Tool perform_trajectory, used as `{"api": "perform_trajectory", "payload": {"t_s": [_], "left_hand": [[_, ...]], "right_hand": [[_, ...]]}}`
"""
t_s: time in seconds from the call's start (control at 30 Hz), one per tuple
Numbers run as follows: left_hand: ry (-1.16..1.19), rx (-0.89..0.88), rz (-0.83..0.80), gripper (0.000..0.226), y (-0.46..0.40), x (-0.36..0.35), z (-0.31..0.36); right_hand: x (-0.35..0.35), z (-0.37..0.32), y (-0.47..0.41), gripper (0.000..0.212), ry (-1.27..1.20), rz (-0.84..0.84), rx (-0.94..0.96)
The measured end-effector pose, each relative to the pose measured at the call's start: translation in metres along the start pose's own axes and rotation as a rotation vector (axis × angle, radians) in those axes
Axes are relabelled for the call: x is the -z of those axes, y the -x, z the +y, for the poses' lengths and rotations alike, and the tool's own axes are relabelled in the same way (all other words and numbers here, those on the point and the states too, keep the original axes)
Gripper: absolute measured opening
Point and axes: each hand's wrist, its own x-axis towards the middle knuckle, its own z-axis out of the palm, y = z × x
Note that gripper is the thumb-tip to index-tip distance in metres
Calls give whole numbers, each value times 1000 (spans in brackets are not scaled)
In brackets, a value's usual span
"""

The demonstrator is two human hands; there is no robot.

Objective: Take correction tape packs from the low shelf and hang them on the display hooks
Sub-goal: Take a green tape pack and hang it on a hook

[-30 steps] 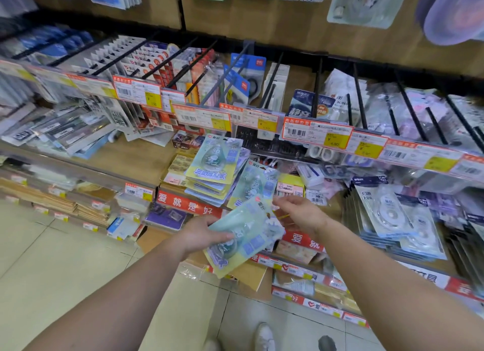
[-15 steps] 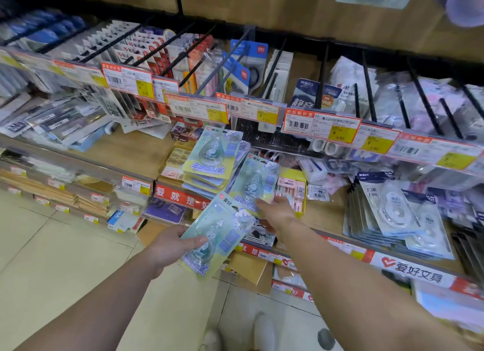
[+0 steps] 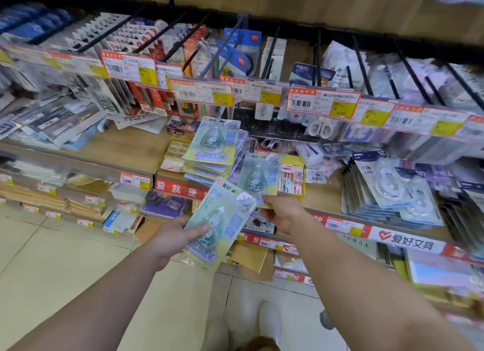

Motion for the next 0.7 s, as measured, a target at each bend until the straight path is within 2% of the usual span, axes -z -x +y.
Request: {"api": "perform_trajectory", "payload": {"t_s": [0.03, 0.17, 0.3, 0.47, 0.6, 0.7], "left_hand": [[12, -6, -8, 39, 1, -2, 2], [58, -50, -31, 18, 10, -17, 12], [88, -66, -100, 24, 16, -41, 23], [124, -95, -115, 40, 24, -80, 38], [217, -98, -123, 19, 41, -120, 56], [281, -88, -139, 24, 64, -160, 67]], "right_hand": [[3, 3, 6, 10, -21, -11, -9], [20, 23, 28, 38, -45, -51, -5], [51, 35, 55, 48, -15, -48, 32], [93, 38, 83, 34, 69, 58, 65], [123, 38, 109, 4, -75, 86, 97], [156, 41, 125, 45, -61, 67, 149]]}}
